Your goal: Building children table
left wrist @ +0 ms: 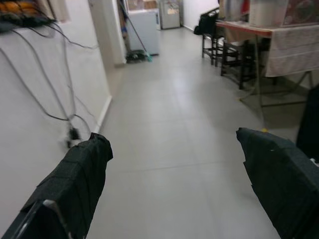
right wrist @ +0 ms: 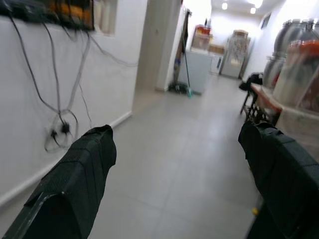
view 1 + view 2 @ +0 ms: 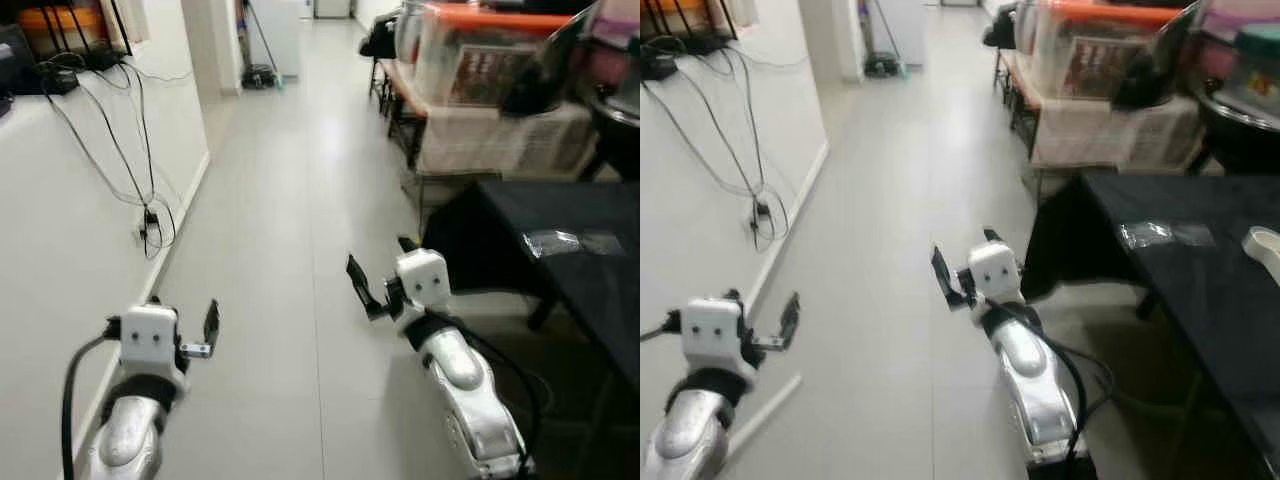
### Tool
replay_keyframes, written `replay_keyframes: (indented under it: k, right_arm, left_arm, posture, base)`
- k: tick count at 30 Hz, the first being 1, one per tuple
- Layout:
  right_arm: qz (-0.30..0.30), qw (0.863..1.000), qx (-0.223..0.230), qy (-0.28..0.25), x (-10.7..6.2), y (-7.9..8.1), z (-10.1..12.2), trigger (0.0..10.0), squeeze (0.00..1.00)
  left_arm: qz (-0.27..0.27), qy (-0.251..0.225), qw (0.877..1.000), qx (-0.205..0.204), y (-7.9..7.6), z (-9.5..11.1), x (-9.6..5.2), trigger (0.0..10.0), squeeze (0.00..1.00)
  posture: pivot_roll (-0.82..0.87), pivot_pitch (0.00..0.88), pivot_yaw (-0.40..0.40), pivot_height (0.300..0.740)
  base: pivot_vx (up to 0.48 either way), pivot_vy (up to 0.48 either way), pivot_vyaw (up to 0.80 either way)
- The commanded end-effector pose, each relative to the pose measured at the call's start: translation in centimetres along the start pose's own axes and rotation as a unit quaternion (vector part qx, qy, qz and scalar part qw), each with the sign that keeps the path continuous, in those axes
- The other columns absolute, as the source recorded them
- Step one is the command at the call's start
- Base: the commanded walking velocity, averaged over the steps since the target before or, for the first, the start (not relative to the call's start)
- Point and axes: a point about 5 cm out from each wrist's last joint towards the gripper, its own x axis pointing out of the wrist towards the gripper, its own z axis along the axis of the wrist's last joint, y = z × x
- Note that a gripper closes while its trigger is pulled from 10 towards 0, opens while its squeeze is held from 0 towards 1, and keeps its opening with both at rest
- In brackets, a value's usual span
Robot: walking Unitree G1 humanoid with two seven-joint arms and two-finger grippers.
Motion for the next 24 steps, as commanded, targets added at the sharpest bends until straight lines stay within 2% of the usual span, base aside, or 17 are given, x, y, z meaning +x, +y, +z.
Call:
replay_keyframes:
  k: [1, 13, 19, 20, 24]
  right_arm:
    - [0.001, 1.0, 0.008, -0.006, 0.15, 0.22, 0.21, 10.0, 0.0]
    - [-0.016, 1.0, 0.02, 0.002, 0.09, -0.12, -0.21, 10.0, 0.0]
    - [-0.019, 1.0, 0.022, 0.004, 0.21, -0.18, -0.32, 10.0, 0.0]
    - [-0.02, 1.0, 0.023, 0.005, 0.26, -0.22, -0.35, 10.0, 0.0]
    - [-0.022, 0.999, 0.023, 0.005, 0.3, -0.28, -0.36, 10.0, 0.0]
  left_arm:
    - [0.01, 0.005, 1.0, 0.011, 0.67, -0.16, -0.08, 10.0, 0.0]
    - [0.009, 0.001, 1.0, 0.008, 0.69, -0.17, 0.13, 10.0, 0.0]
    - [0.023, 0.006, 1.0, 0.014, 0.98, -0.34, 0.22, 10.0, 0.0]
    - [0.018, 0.006, 1.0, 0.004, 0.89, -0.37, 0.17, 10.0, 0.0]
    - [0.01, 0.007, 1.0, 0.002, 0.66, -0.34, 0.13, 10.0, 0.0]
  posture:
    - [0.04, 0.0, -0.035, 0.74]
    - [0.04, 0.0, -0.028, 0.74]
    - [0.05, 0.0, -0.029, 0.74]
    - [0.05, 0.0, -0.03, 0.74]
    - [0.05, 0.0, -0.03, 0.74]
  base:
    - [0.442, 0.0, 0.0]
    - [0.417, 0.0, 0.0]
    - [0.0, 0.0, 0.0]
    - [0.0, 0.0, 0.0]
    - [0.0, 0.281, 0.0]
